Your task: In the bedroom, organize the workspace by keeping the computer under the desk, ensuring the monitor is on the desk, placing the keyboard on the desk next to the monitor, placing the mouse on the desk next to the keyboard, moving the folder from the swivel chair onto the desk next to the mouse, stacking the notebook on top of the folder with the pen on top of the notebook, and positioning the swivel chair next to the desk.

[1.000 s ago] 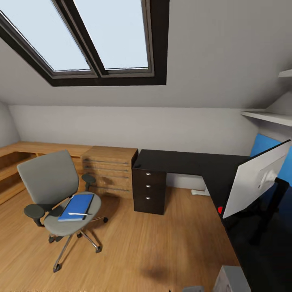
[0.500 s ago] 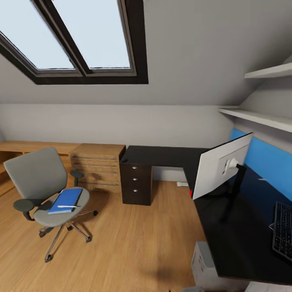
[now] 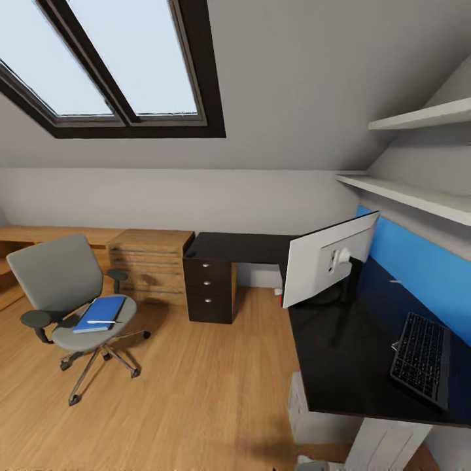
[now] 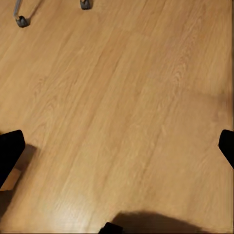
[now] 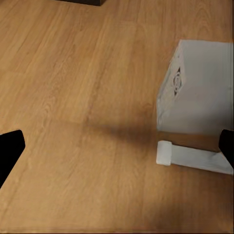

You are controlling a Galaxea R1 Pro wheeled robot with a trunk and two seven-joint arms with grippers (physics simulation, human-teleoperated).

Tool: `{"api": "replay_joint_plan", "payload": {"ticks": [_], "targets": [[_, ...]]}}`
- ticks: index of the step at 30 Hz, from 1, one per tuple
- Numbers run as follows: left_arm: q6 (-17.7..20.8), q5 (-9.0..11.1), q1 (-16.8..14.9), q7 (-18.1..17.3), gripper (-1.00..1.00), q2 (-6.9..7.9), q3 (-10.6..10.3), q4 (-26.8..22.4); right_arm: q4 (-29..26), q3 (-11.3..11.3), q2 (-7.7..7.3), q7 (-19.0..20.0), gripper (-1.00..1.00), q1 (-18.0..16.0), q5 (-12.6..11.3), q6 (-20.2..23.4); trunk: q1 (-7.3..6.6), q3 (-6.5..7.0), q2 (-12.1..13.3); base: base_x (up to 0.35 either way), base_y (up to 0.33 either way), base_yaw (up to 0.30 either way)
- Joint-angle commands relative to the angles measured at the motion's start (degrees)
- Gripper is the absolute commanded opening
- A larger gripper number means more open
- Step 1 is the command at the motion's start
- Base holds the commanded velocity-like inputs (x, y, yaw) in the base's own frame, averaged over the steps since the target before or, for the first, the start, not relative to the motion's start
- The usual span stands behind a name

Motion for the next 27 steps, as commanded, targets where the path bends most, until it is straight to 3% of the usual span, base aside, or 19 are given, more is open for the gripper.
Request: {"api": "replay_joint_plan", "payload": {"ticks": [1,27], "targets": [[-0.4,0.6,-0.1,0.4,1.0,0.05,-0.4,0.0,0.1,0.5,-0.02,-0.5,1.0,-0.1,0.0,-0.1,-0.23,0.08,0.3,-0.222,-0.287,0.0],[-0.4,0.6,-0.1,0.4,1.0,0.05,-0.3,0.0,0.1,0.6,-0.05,-0.5,1.0,0.0,0.1,-0.1,-5.94,4.75,10.8,-0.218,-0.289,0.0]]}}
